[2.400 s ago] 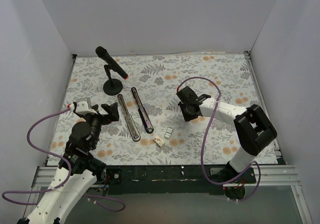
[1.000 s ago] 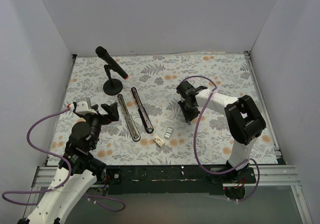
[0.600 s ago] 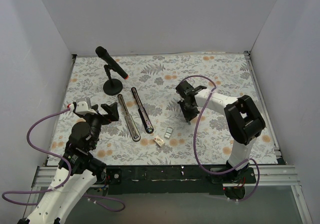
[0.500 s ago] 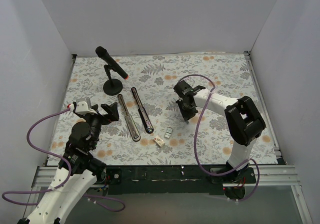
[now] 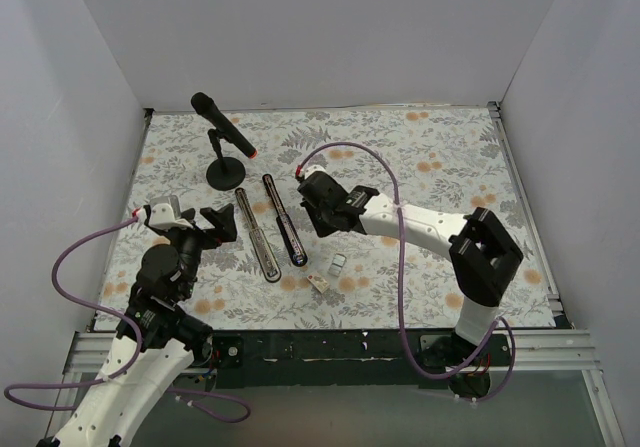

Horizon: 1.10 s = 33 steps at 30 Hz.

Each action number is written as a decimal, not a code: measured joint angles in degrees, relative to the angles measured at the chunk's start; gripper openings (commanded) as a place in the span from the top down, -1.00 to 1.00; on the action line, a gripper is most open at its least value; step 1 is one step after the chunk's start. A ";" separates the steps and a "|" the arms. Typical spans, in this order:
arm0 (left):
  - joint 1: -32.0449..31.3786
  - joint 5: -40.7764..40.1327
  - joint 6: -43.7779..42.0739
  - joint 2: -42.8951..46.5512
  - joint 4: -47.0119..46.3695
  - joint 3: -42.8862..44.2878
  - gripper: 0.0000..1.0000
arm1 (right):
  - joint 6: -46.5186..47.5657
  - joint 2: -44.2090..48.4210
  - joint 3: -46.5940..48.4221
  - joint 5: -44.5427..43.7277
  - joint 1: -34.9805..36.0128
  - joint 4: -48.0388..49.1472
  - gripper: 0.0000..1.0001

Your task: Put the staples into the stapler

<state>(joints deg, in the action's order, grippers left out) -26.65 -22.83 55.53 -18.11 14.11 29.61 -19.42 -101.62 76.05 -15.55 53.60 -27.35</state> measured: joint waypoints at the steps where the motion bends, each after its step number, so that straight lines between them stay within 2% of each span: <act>1: 0.07 -0.02 0.00 0.13 0.00 0.00 -0.96 | -0.31 0.00 0.28 -0.42 1.01 0.98 0.66; 9: 0.35 -0.22 0.26 0.87 0.00 0.00 -0.97 | -1.84 -2.12 3.23 -1.97 4.66 7.58 0.65; 33: 0.72 -0.02 0.35 0.83 -0.74 -0.11 -0.96 | -2.99 -9.31 6.14 -4.52 6.86 13.44 0.65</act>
<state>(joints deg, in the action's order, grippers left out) -25.93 -22.85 55.88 -17.28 13.37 29.50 -22.41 -110.93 82.19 -20.08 60.47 -13.91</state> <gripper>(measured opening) 0.982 0.216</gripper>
